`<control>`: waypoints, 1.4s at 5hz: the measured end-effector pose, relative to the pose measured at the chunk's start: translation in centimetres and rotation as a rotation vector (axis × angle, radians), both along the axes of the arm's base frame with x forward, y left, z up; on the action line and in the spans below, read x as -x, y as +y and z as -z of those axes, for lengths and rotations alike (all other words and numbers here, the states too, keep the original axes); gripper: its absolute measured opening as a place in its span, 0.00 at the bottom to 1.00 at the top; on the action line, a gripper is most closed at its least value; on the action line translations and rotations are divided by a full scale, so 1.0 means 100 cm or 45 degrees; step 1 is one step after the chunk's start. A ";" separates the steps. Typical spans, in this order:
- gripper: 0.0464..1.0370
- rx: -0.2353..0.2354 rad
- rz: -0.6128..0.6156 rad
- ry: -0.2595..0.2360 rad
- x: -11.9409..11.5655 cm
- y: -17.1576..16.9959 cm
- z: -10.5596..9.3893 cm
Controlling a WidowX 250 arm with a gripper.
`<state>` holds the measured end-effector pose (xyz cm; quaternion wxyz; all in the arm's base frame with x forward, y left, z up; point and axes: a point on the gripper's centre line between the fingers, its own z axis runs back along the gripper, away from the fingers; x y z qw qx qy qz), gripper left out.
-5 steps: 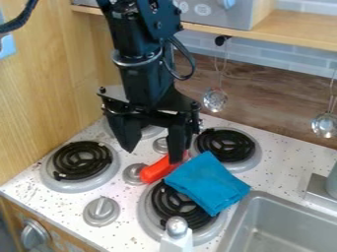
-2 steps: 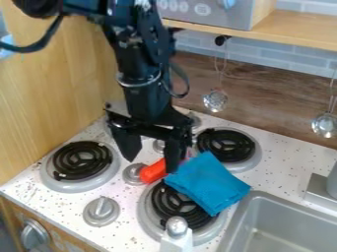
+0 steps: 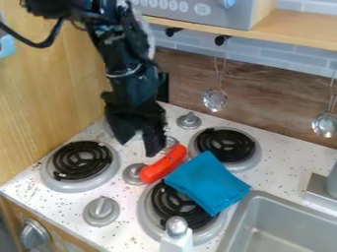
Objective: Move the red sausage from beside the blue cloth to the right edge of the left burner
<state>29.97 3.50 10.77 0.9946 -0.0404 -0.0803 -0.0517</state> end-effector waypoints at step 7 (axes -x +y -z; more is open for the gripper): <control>0.97 -0.253 -0.351 0.113 -0.071 0.035 0.080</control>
